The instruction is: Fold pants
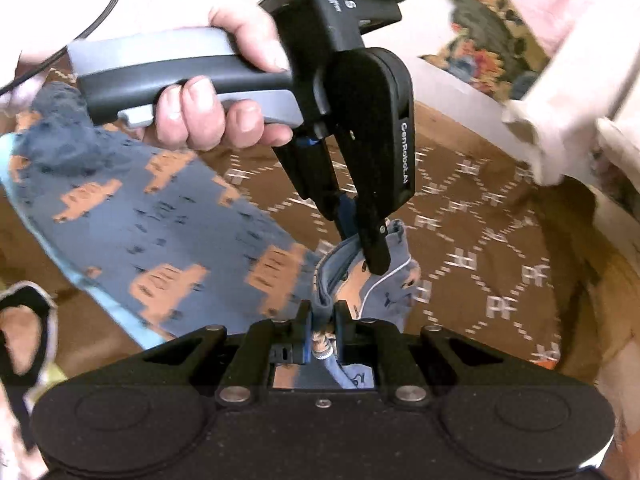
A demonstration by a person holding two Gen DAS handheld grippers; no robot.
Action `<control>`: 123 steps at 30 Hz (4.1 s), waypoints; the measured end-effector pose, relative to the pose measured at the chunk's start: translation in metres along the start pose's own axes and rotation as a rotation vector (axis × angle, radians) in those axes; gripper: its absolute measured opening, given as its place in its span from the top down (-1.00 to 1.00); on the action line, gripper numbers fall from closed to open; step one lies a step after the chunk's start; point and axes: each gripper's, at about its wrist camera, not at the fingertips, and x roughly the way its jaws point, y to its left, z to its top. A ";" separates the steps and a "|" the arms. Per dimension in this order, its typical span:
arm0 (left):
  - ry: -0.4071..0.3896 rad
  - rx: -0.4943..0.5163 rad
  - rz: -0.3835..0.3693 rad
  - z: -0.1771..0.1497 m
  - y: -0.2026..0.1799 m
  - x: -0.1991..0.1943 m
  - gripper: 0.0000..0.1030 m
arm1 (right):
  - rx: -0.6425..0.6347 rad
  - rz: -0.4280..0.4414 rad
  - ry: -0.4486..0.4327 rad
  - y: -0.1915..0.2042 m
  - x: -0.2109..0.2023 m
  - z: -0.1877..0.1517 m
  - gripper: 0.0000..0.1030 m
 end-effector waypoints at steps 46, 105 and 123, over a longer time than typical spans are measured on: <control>-0.038 -0.247 0.020 -0.077 0.128 -0.021 0.69 | 0.077 0.289 0.083 0.074 0.045 0.013 0.69; -0.032 -0.206 0.185 -0.120 0.183 -0.087 0.74 | 0.030 0.543 0.088 0.115 0.078 0.020 0.61; -0.436 -0.224 0.440 -0.220 0.143 -0.164 -1.00 | -0.398 0.337 -0.128 0.063 0.061 0.024 -0.99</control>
